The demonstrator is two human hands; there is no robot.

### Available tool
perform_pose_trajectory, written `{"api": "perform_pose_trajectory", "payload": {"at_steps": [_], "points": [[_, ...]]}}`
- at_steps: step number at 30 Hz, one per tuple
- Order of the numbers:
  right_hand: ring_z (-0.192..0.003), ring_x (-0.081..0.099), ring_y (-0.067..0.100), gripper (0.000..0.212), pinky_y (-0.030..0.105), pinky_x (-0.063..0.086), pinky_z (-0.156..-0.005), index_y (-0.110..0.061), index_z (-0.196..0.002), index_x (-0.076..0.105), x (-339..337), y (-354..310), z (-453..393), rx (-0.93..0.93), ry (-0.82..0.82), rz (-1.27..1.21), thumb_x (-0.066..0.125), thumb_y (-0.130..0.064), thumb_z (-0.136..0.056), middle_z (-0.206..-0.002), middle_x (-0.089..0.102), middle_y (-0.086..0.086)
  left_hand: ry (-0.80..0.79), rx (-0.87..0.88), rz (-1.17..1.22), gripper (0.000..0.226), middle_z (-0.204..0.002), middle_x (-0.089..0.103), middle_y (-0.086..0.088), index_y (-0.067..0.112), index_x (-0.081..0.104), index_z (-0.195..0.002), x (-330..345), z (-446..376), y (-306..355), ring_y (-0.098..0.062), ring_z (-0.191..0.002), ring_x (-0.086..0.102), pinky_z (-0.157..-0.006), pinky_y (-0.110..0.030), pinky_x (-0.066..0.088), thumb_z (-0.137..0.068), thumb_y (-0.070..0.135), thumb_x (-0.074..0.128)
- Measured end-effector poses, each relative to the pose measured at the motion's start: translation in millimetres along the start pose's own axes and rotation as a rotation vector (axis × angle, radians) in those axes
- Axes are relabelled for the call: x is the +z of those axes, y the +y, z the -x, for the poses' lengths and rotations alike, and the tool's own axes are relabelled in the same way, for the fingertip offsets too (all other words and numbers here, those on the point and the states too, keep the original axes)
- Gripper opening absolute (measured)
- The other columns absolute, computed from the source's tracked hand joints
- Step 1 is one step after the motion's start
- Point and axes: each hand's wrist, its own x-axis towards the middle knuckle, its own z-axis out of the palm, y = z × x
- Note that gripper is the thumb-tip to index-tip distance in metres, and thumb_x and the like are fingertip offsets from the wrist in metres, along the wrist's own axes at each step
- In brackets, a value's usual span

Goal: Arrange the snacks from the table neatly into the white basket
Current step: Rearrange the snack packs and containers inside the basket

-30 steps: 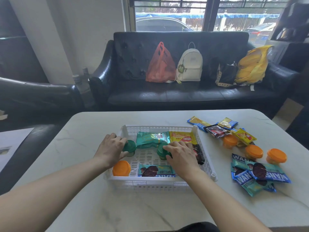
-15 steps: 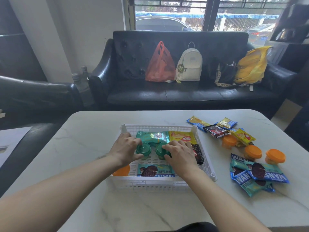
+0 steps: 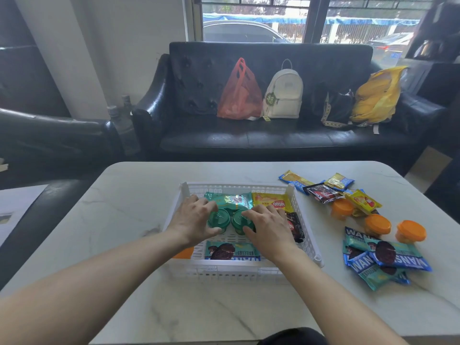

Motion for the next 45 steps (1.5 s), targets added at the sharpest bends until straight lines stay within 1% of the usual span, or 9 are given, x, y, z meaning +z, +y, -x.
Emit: {"api": "perform_pose_trajectory", "payload": {"at_steps": [5, 9, 12, 18, 24, 30, 35, 39, 45], "points": [[-0.100, 0.053, 0.023, 0.024, 0.040, 0.042, -0.089, -0.022, -0.105, 0.072, -3.1, 8.6, 9.9, -0.094, 0.145, -0.085, 0.054, -0.015, -0.092, -0.104, 0.065, -0.003, 0.165, 0.072, 0.136, 0.014, -0.095, 0.065, 0.006, 0.020, 0.064, -0.094, -6.8, 12.5, 5.5, -0.015, -0.093, 0.053, -0.082, -0.030, 0.050, -0.093, 0.031, 0.055], [-0.090, 0.052, 0.021, 0.024, 0.035, 0.037, -0.085, -0.026, -0.097, 0.074, -1.3, 15.6, 17.3, -0.139, 0.124, -0.077, 0.054, -0.014, -0.093, -0.091, 0.065, -0.007, -0.044, 0.170, 0.103, 0.033, -0.076, 0.070, 0.004, 0.017, 0.068, -0.076, -9.7, 25.0, 13.7, -0.017, -0.081, 0.059, -0.074, -0.029, 0.049, -0.089, 0.033, 0.042], [-0.092, 0.053, 0.020, 0.026, 0.035, 0.038, -0.086, -0.027, -0.098, 0.075, -1.9, 21.2, 22.1, -0.106, 0.075, -0.088, 0.051, -0.016, -0.097, -0.091, 0.066, -0.008, -0.203, 0.281, 0.031, 0.048, -0.087, 0.070, 0.001, 0.016, 0.070, -0.082, -6.4, 33.8, 23.5, -0.017, -0.083, 0.055, -0.081, -0.032, 0.044, -0.090, 0.043, 0.031], [-0.088, 0.062, 0.010, 0.029, 0.029, 0.047, -0.077, -0.026, -0.092, 0.076, -22.2, 32.7, 35.9, -0.017, -0.155, -0.285, 0.049, -0.019, -0.092, -0.094, 0.072, -0.012, -0.396, 0.310, 0.184, 0.039, -0.132, 0.060, 0.004, 0.022, 0.061, -0.081, -2.6, 42.7, 35.7, -0.007, -0.114, 0.048, -0.097, -0.028, 0.040, -0.096, 0.042, 0.032], [-0.089, 0.066, 0.012, 0.032, 0.029, 0.051, -0.076, -0.027, -0.093, 0.076, -31.7, 48.4, 52.8, 0.033, -0.312, -0.185, 0.044, -0.029, -0.089, -0.096, 0.075, -0.010, -0.413, 0.329, 0.204, 0.037, -0.137, 0.056, 0.000, 0.022, 0.057, -0.083, -1.6, 41.4, 48.4, -0.008, -0.122, 0.042, -0.103, -0.027, 0.031, -0.102, 0.039, 0.029], [-0.092, 0.064, 0.012, 0.036, 0.036, 0.053, -0.081, -0.028, -0.100, 0.072, -39.5, 54.4, 64.1, 0.026, -0.324, -0.120, 0.039, -0.033, -0.088, -0.102, 0.073, -0.012, -0.419, 0.335, 0.185, 0.051, -0.141, 0.051, -0.006, 0.011, 0.062, -0.117, 7.8, 37.9, 72.0, -0.004, -0.120, 0.028, -0.096, -0.024, 0.020, -0.103, 0.042, 0.024], [-0.085, 0.064, 0.020, 0.040, 0.041, 0.055, -0.074, -0.018, -0.093, 0.069, -43.1, 60.7, 70.1, 0.006, -0.333, -0.042, 0.033, -0.035, -0.089, -0.093, 0.072, -0.002, -0.413, 0.347, 0.214, 0.052, -0.142, 0.051, -0.009, 0.008, 0.060, -0.124, 13.4, 31.3, 88.3, -0.001, -0.120, 0.023, -0.094, -0.021, 0.016, -0.104, 0.041, 0.025], [-0.064, 0.051, 0.024, 0.038, 0.043, 0.048, -0.067, -0.010, -0.065, 0.049, -45.5, 61.5, 74.6, -0.012, -0.322, -0.011, 0.033, -0.035, -0.088, -0.065, 0.055, 0.006, -0.421, 0.315, 0.243, 0.052, -0.142, 0.051, -0.008, 0.008, 0.062, -0.121, 16.3, 28.8, 100.8, -0.007, -0.129, 0.033, -0.102, -0.024, 0.022, -0.101, 0.043, 0.028], [-0.078, 0.050, 0.022, 0.039, 0.036, 0.043, -0.089, -0.021, -0.056, 0.040, -47.4, 64.2, 81.0, -0.067, -0.304, 0.008, 0.032, -0.034, -0.092, -0.061, 0.044, -0.005, -0.435, 0.269, 0.243, 0.052, -0.135, 0.054, -0.003, 0.015, 0.067, -0.113, 11.8, 28.0, 113.6, -0.013, -0.123, 0.046, -0.104, -0.034, 0.036, -0.097, 0.047, 0.028]]}}
